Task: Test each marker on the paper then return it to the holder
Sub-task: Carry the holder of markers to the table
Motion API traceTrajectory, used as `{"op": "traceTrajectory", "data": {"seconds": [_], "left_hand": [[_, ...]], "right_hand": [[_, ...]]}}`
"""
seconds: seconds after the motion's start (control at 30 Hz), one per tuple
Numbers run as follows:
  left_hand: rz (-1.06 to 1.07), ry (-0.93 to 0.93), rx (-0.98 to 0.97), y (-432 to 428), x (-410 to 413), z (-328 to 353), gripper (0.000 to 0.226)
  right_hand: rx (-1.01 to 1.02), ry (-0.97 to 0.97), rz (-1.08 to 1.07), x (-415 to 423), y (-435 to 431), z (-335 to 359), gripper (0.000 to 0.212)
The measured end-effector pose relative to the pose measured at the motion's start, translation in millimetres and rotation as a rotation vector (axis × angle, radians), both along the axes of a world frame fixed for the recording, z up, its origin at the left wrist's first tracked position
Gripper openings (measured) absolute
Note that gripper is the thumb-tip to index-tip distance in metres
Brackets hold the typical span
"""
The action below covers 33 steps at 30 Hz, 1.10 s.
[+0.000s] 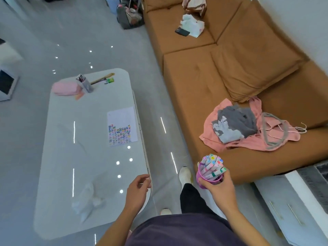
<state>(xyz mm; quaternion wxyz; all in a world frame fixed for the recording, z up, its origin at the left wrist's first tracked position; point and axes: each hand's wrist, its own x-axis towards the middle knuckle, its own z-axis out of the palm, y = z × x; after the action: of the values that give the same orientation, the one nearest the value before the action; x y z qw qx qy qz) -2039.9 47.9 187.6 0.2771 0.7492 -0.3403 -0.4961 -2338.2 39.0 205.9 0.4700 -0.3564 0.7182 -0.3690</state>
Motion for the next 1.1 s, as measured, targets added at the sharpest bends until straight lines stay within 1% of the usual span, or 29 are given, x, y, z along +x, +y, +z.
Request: {"op": "traceTrajectory", "data": {"seconds": [0.17,0.3,0.43,0.53,0.7,0.9,1.03,1.1], "left_hand": [[0.134,-0.003,-0.007,-62,-25,0,0.015],[0.261,0.024,-0.015,-102,-45,3,0.016],[0.37,0.025,-0.029,-130,-55,8,0.015],[0.408,0.019,-0.015,-143,-56,9,0.016],[0.485,0.011,0.013,-165,-46,7,0.016],[0.557,0.003,0.026,-210,-19,0,0.014],[0.618,0.005,0.024,-246,8,-4,0.014],[0.648,0.009,0.026,-262,22,-5,0.014]], "right_hand": [[-0.017,0.004,0.17,-20,-98,1,0.075],[-0.056,0.013,0.295,-28,-165,9,0.081],[-0.015,0.009,0.382,-29,-215,11,0.069],[-0.01,0.006,0.419,-24,-247,10,0.067],[0.014,0.027,0.455,-7,-292,-2,0.069],[0.041,0.042,0.527,25,-349,-17,0.076],[0.054,0.058,0.629,59,-398,-17,0.078],[0.054,0.063,0.69,78,-422,-15,0.082]]}}
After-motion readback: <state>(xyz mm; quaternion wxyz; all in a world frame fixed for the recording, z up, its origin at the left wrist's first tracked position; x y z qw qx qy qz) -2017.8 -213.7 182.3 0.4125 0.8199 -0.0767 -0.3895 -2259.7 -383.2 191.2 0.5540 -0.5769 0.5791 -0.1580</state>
